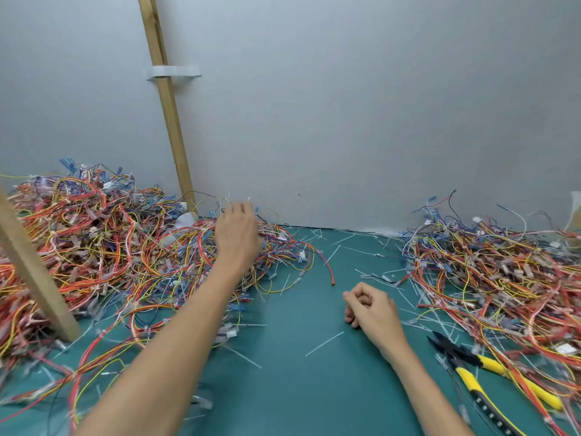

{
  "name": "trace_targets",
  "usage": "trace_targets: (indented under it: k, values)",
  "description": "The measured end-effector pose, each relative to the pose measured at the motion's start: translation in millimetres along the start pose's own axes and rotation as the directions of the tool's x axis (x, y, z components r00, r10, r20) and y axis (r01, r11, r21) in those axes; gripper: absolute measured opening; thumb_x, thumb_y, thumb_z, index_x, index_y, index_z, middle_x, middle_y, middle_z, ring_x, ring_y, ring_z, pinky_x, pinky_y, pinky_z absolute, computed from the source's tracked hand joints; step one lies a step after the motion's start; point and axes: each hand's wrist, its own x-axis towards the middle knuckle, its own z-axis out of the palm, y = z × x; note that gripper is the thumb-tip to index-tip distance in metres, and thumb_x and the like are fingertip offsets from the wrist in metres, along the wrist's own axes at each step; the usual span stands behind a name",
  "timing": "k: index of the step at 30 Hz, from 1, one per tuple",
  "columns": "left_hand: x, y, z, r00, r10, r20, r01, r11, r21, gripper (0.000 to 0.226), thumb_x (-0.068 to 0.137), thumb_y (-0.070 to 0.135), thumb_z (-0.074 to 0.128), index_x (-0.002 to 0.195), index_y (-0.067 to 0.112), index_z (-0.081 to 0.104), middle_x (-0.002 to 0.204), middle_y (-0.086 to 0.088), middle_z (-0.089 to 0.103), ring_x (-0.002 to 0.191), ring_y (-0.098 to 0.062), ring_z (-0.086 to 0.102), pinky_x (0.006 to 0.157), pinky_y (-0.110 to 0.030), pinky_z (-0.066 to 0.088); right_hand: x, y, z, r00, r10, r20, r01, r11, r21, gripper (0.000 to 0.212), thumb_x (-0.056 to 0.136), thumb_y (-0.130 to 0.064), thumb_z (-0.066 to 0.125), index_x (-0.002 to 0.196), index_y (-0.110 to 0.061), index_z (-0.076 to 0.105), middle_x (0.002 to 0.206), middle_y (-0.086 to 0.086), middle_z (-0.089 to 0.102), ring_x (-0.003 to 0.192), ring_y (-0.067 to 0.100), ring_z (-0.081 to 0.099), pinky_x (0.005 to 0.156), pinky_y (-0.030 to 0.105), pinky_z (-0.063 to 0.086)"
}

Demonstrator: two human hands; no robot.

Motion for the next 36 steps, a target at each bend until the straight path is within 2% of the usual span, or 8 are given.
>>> trace_targets:
  k: [4,7,16,20,24,27,32,36]
  values:
    - [9.7,-22.1,5.0,0.965,-0.148,0.219,0.147,0.989,0.022,0.061,0.084,0.019,0.066,0.134,0.003,0.034,0.129,-0.016,0.054,0.123,-0.032,0.05,0.1,-0.043,0.039,-0.2,-0.3,-0.2,1.0,0.02,-0.006,-0.019,1.0,0.02,0.024,0.091,-0.012,0.063,0.068,-0.009,0.057,0.051,0.0,0.062,0.046,0.011,0.059,0.046,0.018,0.046]
    - [8.8,-18.0,11.5,0.95,-0.154,0.27,0.156,0.988,0.014,0.068,0.086,0.009,0.06,0.143,0.005,0.023,0.112,-0.013,0.066,0.112,-0.032,0.058,0.103,-0.048,0.034,0.7,0.4,-0.4,1.0,0.019,-0.003,-0.019,0.999,0.026,0.023,0.091,-0.013,0.063,0.069,-0.009,0.057,0.052,0.0,0.062,0.046,0.011,0.059,0.047,0.02,0.047]
    - [18.6,-17.2,-24.1,0.994,0.067,0.089,-0.076,0.992,0.102,0.032,0.09,-0.002,0.048,0.118,0.014,0.046,0.098,-0.007,0.067,0.092,-0.03,0.064,0.083,-0.037,0.039,-0.6,-2.5,-1.0,0.999,0.033,0.003,-0.033,0.999,0.025,0.023,0.091,-0.012,0.063,0.069,-0.008,0.057,0.052,0.001,0.062,0.047,0.011,0.059,0.047,0.021,0.047]
    - [34.4,-10.4,-55.2,0.988,0.146,0.043,-0.15,0.98,0.134,0.025,0.095,0.008,0.053,0.116,0.015,0.064,0.102,-0.006,0.066,0.095,-0.028,0.065,0.092,-0.038,0.04,-1.9,-3.7,-1.5,0.999,0.032,0.002,-0.032,0.999,0.024,0.024,0.091,-0.012,0.063,0.069,-0.008,0.057,0.052,0.001,0.062,0.047,0.011,0.059,0.048,0.02,0.048]
    - [52.1,-4.3,-93.3,0.995,0.099,-0.023,-0.099,0.995,0.003,0.016,0.092,0.017,0.06,0.104,0.017,0.072,0.111,-0.01,0.057,0.101,-0.033,0.062,0.1,-0.045,0.033,-3.2,-4.0,-2.1,1.0,0.027,0.004,-0.027,1.0,0.015,0.023,0.092,-0.012,0.063,0.07,-0.007,0.057,0.053,0.002,0.062,0.048,0.011,0.06,0.049,0.022,0.049]
    - [60.6,4.1,-125.9,0.996,0.087,-0.015,-0.088,0.959,-0.269,0.01,0.085,0.021,0.07,0.094,0.02,0.074,0.102,-0.01,0.064,0.097,-0.032,0.063,0.092,-0.044,0.049,-3.6,-4.1,-2.2,1.0,0.018,0.004,-0.018,1.0,0.008,0.022,0.092,-0.012,0.062,0.071,-0.005,0.058,0.055,0.004,0.063,0.049,0.012,0.06,0.051,0.024,0.05]
    - [49.4,30.0,-149.9,0.996,0.035,0.086,0.031,0.751,-0.659,0.013,0.084,0.025,0.073,0.073,0.019,0.067,0.066,-0.004,0.072,0.051,-0.01,0.068,0.057,-0.025,0.057,-6.1,-5.1,-2.7,1.0,-0.003,0.018,0.003,1.0,0.016,0.023,0.091,-0.013,0.063,0.07,-0.006,0.057,0.055,0.005,0.063,0.05,0.012,0.059,0.053,0.024,0.049]
    - [21.1,50.5,-135.2,0.976,-0.033,0.217,0.205,0.487,-0.849,0.004,0.085,0.012,0.065,0.082,0.01,0.065,0.066,-0.007,0.069,0.045,-0.012,0.063,0.047,-0.024,0.052,-6.9,-6.3,-3.1,0.999,-0.006,0.044,0.004,0.998,0.061,0.023,0.09,-0.012,0.064,0.069,-0.008,0.058,0.053,0.003,0.061,0.051,0.014,0.057,0.053,0.023,0.047]
